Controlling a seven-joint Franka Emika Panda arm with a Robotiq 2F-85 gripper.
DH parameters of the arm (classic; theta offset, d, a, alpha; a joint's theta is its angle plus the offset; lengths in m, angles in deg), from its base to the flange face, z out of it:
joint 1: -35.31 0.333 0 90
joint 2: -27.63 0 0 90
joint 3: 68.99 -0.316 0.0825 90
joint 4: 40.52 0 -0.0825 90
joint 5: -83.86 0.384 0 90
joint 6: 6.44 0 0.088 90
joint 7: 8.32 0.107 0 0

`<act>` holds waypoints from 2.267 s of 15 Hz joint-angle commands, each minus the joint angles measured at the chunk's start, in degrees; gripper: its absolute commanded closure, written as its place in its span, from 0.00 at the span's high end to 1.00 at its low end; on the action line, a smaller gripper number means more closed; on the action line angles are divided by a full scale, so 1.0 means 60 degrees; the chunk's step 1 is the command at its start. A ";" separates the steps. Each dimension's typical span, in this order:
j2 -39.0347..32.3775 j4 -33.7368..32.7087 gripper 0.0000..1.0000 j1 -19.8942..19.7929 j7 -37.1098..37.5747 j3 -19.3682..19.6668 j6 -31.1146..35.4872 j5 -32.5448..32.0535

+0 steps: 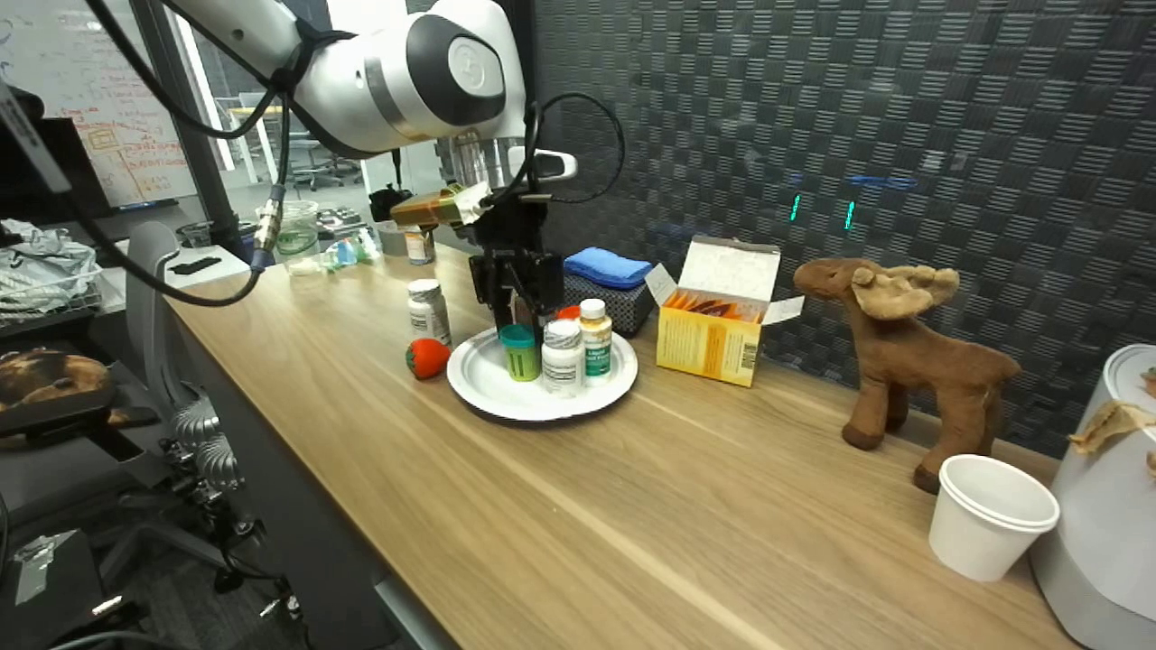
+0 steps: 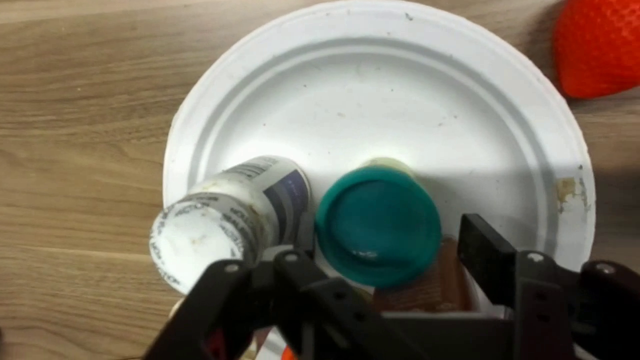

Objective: Pick up the objects from the table and put them on the white plate.

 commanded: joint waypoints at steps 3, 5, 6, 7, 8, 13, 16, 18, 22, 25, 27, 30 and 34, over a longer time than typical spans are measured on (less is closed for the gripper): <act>0.0552 0.0283 1.00 0.0333 0.0027 -0.0018 0.0627 -0.0273; 0.0702 0.0266 1.00 0.0485 0.0116 -0.0036 0.0589 -0.0356; 0.0801 0.0252 1.00 0.0595 0.0290 -0.0007 0.0441 -0.0473; 0.0938 0.0272 1.00 0.0685 0.0508 0.0007 0.0363 -0.0544; 0.1101 0.0322 1.00 0.0788 0.0809 0.0025 0.0314 -0.0656; 0.1628 0.0261 1.00 0.1331 0.2553 0.0027 -0.0416 -0.2202; 0.1704 0.0125 1.00 0.1302 0.2630 -0.0364 -0.0459 -0.1969; 0.1603 0.0072 1.00 0.1129 0.2145 -0.0681 0.0119 -0.1265; 0.1360 0.0107 1.00 0.0918 0.1189 -0.1046 0.0983 0.0410; 0.1239 0.0196 1.00 0.0844 0.0658 -0.1102 0.0919 0.1318; 0.1224 0.0340 1.00 0.0807 0.0392 -0.1109 0.0830 0.1777; 0.1299 0.0622 1.00 0.0808 0.0226 -0.1112 0.0780 0.2152; 0.1463 0.1007 1.00 0.0873 0.0287 -0.1130 0.0777 0.2317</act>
